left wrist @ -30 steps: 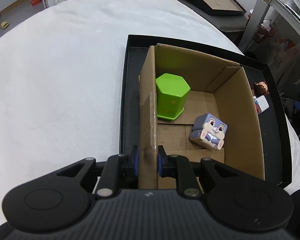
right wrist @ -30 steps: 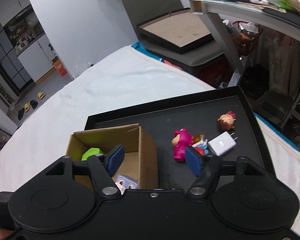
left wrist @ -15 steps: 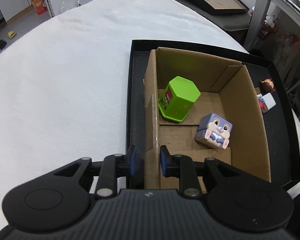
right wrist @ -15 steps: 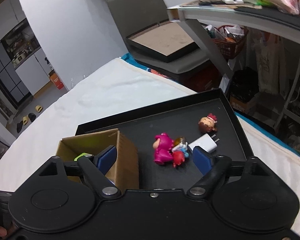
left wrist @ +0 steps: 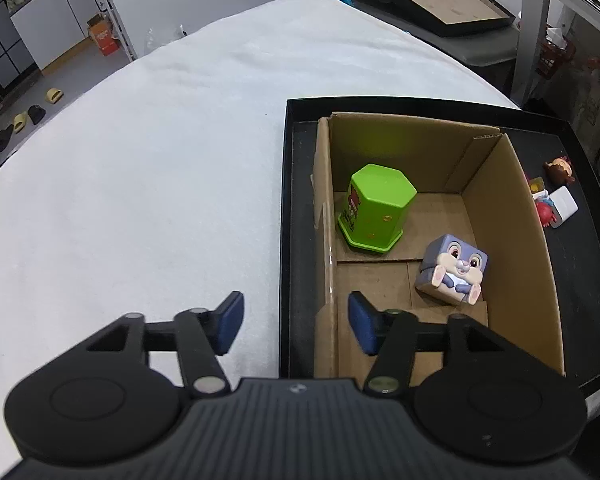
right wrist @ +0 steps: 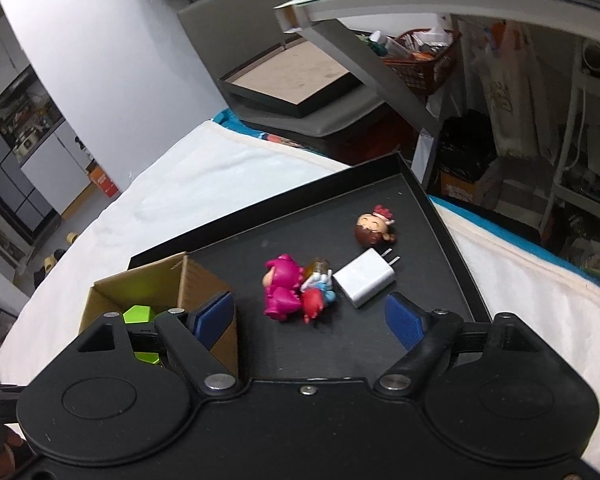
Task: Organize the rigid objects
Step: 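Withdraw the right gripper from the box toward the white charger plug, then lower the open right gripper around the white charger plug, then close the right gripper on the white charger plug and lift it, then carry the charger plug into the cardboard box and release it, then move the right gripper to the red-and-blue figure with yellow cup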
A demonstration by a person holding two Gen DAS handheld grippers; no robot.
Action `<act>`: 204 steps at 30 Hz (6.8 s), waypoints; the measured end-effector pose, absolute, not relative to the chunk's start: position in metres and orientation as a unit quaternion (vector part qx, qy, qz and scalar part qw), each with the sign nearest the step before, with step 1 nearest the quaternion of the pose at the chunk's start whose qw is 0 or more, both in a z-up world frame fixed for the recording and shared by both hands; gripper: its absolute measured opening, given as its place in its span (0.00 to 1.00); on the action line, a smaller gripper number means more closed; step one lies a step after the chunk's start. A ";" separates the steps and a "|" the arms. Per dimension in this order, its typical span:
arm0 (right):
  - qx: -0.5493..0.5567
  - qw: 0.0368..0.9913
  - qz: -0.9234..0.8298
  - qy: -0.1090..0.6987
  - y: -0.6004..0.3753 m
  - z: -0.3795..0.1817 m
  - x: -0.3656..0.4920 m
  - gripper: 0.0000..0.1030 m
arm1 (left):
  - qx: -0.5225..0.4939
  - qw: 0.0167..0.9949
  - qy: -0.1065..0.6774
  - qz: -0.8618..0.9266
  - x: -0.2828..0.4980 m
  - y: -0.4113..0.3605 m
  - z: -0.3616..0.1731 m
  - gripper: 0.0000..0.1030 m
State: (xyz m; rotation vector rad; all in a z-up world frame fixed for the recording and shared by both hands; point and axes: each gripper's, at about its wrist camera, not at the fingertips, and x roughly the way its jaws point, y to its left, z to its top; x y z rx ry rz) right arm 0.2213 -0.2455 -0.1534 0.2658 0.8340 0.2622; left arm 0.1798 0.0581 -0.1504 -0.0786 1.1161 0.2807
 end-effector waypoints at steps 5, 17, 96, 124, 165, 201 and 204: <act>0.145 0.894 0.119 0.407 -0.256 -0.166 0.228 0.80 | -0.024 0.840 0.525 0.135 0.180 0.051 -0.149 0.63; 0.168 0.884 0.086 0.427 -0.269 -0.203 0.261 0.78 | 0.011 0.839 0.522 0.152 0.190 0.037 -0.149 0.65; -0.081 0.922 0.117 0.361 -0.156 -0.120 0.216 0.58 | -0.072 0.844 0.523 0.098 0.183 0.063 -0.153 0.65; -0.143 0.899 0.168 0.378 -0.061 -0.121 0.201 0.58 | -0.123 0.828 0.546 0.026 0.184 0.086 -0.174 0.16; -0.049 0.920 0.108 0.374 -0.149 -0.135 0.211 0.68 | -0.029 0.851 0.519 0.078 0.180 0.057 -0.157 0.36; 0.049 0.888 0.148 0.433 -0.210 -0.232 0.281 0.53 | 0.097 0.822 0.539 0.158 0.208 0.008 -0.164 0.61; 0.032 0.887 0.152 0.435 -0.207 -0.238 0.280 0.40 | 0.100 0.818 0.542 0.166 0.211 0.008 -0.167 0.61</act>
